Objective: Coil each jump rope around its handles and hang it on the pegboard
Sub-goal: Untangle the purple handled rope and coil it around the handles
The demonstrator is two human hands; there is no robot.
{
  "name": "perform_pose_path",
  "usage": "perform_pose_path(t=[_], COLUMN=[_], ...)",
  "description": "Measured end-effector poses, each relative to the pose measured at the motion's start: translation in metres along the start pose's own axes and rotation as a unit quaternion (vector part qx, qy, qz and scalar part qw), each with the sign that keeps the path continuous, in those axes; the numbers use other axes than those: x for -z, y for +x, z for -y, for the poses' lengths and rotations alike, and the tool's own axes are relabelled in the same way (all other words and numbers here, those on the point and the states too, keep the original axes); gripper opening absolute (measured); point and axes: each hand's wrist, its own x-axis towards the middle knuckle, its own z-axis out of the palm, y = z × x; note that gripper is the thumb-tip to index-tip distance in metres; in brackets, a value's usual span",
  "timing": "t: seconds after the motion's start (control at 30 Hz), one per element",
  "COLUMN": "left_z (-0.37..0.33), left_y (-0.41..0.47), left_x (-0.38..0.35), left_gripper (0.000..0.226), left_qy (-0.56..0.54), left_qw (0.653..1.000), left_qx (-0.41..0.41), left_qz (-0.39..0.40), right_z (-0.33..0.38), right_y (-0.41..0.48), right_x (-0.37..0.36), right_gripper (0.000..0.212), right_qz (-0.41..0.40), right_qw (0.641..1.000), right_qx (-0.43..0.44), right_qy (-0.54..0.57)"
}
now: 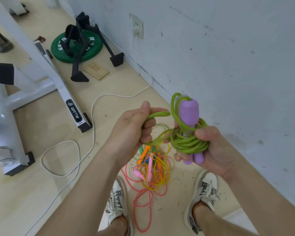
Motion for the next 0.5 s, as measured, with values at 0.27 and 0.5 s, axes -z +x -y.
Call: perform_pose_path(t=[0.27, 0.5], left_z=[0.002, 0.002], left_y=[-0.001, 0.002], left_x=[0.005, 0.024], left_gripper=[0.031, 0.064], left_qy=[-0.035, -0.011], left_qw=[0.997, 0.987], left_qx=[-0.043, -0.052], left_qz=[0.048, 0.152], right_z=[0.016, 0.022], right_y=[-0.005, -0.008], right_x=[-0.007, -0.001], right_gripper=[0.030, 0.038], right_qz=[0.023, 0.011], right_qw=[0.991, 0.985], right_qx=[0.018, -0.005], right_qy=[-0.130, -0.174])
